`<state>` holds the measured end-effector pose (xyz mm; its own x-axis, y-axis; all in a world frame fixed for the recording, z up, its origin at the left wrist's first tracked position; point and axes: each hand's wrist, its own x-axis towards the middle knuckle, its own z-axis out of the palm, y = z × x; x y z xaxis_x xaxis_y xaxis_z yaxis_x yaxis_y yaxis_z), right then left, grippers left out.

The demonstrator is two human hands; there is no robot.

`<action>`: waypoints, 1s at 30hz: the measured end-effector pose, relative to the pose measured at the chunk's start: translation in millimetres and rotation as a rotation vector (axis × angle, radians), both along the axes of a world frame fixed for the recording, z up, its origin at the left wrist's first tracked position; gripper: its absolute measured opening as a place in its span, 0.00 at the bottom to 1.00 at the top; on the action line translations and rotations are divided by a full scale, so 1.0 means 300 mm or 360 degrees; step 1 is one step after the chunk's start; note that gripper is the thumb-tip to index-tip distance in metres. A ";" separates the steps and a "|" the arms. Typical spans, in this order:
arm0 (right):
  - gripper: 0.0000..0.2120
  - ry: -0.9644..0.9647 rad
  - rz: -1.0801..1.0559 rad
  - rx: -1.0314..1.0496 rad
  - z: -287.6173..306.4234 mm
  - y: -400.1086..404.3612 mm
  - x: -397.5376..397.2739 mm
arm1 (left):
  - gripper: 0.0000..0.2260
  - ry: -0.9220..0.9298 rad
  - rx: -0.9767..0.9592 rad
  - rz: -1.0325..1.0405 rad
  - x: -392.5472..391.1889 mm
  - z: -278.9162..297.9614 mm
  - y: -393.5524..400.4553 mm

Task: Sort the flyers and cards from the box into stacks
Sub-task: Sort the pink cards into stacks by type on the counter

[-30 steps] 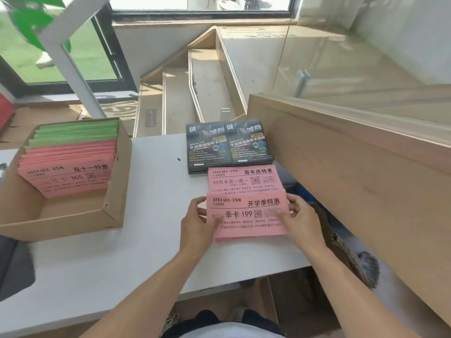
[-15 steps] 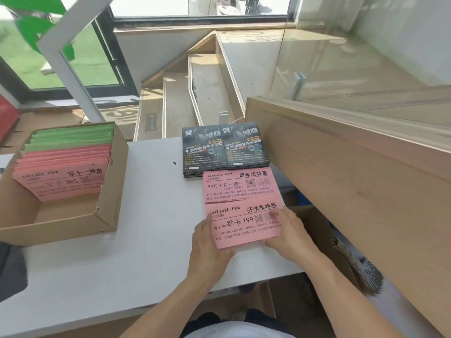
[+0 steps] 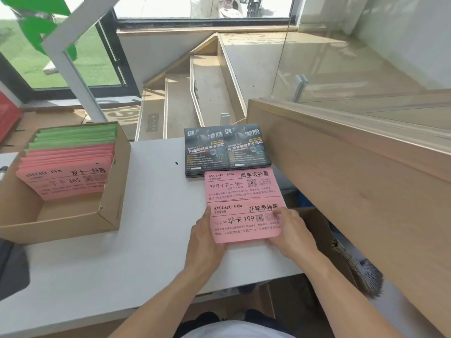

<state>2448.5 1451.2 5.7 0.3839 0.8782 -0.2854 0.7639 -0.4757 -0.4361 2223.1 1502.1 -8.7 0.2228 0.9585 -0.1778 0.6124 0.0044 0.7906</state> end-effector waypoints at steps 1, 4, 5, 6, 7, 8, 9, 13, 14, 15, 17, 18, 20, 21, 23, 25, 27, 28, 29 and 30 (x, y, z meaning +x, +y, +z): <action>0.35 -0.0004 0.0001 -0.0004 -0.001 0.001 -0.001 | 0.25 -0.0004 -0.0012 0.0007 -0.001 0.000 0.000; 0.36 -0.0028 0.0008 0.0005 -0.008 -0.002 -0.003 | 0.35 0.0043 -0.0043 -0.0003 -0.007 -0.009 -0.010; 0.36 -0.0035 0.0012 0.0020 -0.011 -0.003 -0.002 | 0.36 0.0032 -0.0042 -0.0003 -0.007 -0.007 -0.011; 0.36 -0.0039 0.0015 0.0031 -0.012 -0.005 0.001 | 0.34 0.0030 -0.0045 0.0004 -0.007 -0.002 -0.010; 0.36 -0.0043 0.0018 0.0039 -0.013 -0.005 0.004 | 0.32 0.0023 -0.0043 0.0007 -0.009 0.000 -0.006; 0.36 -0.0041 0.0022 0.0043 -0.013 -0.005 0.007 | 0.31 0.0015 -0.0049 0.0006 -0.011 0.001 0.000; 0.36 -0.0038 0.0027 0.0041 -0.013 -0.004 0.010 | 0.31 -0.0001 -0.0050 0.0005 -0.013 -0.003 0.006; 0.37 -0.0025 0.0029 0.0048 -0.006 0.000 0.014 | 0.38 0.0033 -0.0085 -0.0028 -0.016 -0.022 0.014; 0.37 -0.0025 0.0031 0.0041 -0.004 0.002 0.013 | 0.39 0.0033 -0.0087 -0.0032 -0.017 -0.027 0.014; 0.37 -0.0025 0.0032 0.0027 0.001 0.001 0.013 | 0.40 0.0032 -0.0089 -0.0034 -0.014 -0.023 0.011; 0.37 -0.0016 0.0031 -0.0002 0.019 -0.004 0.008 | 0.42 0.0050 -0.0070 -0.0059 -0.019 -0.024 0.010; 0.38 -0.0031 0.0035 -0.0034 0.029 -0.007 0.004 | 0.43 0.0040 -0.0073 -0.0076 -0.026 -0.022 0.013; 0.40 -0.0131 0.0092 -0.0113 0.058 -0.011 -0.013 | 0.45 0.0002 -0.0105 -0.0099 -0.040 -0.016 0.009; 0.41 -0.0163 0.0128 -0.0121 0.073 -0.009 -0.027 | 0.46 -0.0031 -0.0127 -0.0100 -0.049 -0.005 0.003; 0.41 -0.0156 0.0196 -0.0063 0.107 0.012 -0.080 | 0.45 -0.0074 -0.0092 -0.0051 -0.079 0.010 -0.003; 0.36 -0.0171 0.0298 0.0036 0.133 0.046 -0.164 | 0.42 -0.0068 0.0028 -0.0011 -0.128 0.019 0.001; 0.29 -0.0110 0.0377 0.0138 0.139 0.091 -0.259 | 0.38 -0.0117 0.0168 0.0015 -0.194 0.038 0.018; 0.26 -0.0061 0.0416 0.0179 0.138 0.113 -0.308 | 0.35 -0.0154 0.0233 0.0030 -0.230 0.055 0.031; 0.23 -0.0007 0.0449 0.0217 0.136 0.135 -0.359 | 0.33 -0.0187 0.0306 0.0059 -0.268 0.073 0.045; 0.21 0.0044 0.0477 0.0253 0.134 0.158 -0.408 | 0.30 -0.0213 0.0385 0.0089 -0.309 0.094 0.062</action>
